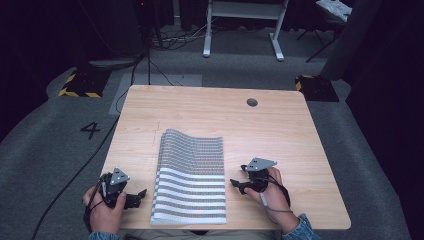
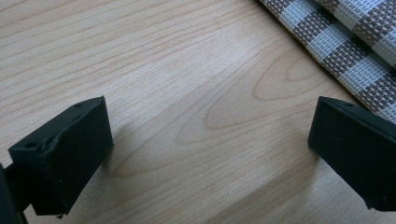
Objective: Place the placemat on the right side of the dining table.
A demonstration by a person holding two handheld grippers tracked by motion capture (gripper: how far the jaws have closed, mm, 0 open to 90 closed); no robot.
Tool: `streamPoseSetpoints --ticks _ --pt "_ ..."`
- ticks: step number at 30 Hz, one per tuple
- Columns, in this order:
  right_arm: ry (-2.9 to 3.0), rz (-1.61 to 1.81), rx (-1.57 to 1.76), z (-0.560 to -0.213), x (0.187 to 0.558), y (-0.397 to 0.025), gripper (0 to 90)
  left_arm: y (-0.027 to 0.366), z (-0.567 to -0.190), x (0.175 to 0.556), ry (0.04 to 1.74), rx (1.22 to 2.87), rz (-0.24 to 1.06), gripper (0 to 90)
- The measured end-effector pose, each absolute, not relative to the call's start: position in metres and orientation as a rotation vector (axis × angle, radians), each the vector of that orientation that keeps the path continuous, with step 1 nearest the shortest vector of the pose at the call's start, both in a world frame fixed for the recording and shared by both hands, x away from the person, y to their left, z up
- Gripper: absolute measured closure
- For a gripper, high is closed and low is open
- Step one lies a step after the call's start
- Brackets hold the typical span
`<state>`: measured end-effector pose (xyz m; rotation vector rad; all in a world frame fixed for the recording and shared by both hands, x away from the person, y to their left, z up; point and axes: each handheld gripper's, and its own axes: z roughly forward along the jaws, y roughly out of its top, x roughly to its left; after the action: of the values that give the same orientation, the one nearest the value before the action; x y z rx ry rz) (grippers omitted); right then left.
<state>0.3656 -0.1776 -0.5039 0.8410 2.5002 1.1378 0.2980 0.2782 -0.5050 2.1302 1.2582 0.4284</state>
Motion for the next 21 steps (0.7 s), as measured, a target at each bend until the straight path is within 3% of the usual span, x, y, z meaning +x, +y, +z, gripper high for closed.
streamPoseSetpoints --ticks 7,11,21 --pt "2.497 1.115 0.873 -0.502 0.365 -0.175 29.6 0.279 -0.505 0.298 1.263 2.125 0.432 0.1" --pt "2.584 1.072 0.873 -0.490 0.369 -0.175 43.0 0.280 -0.504 0.300 1.278 2.123 0.425 0.4" --pt "2.645 1.173 0.747 -0.451 0.380 -0.140 48.4 0.280 -0.505 0.301 1.314 2.100 0.449 0.3"
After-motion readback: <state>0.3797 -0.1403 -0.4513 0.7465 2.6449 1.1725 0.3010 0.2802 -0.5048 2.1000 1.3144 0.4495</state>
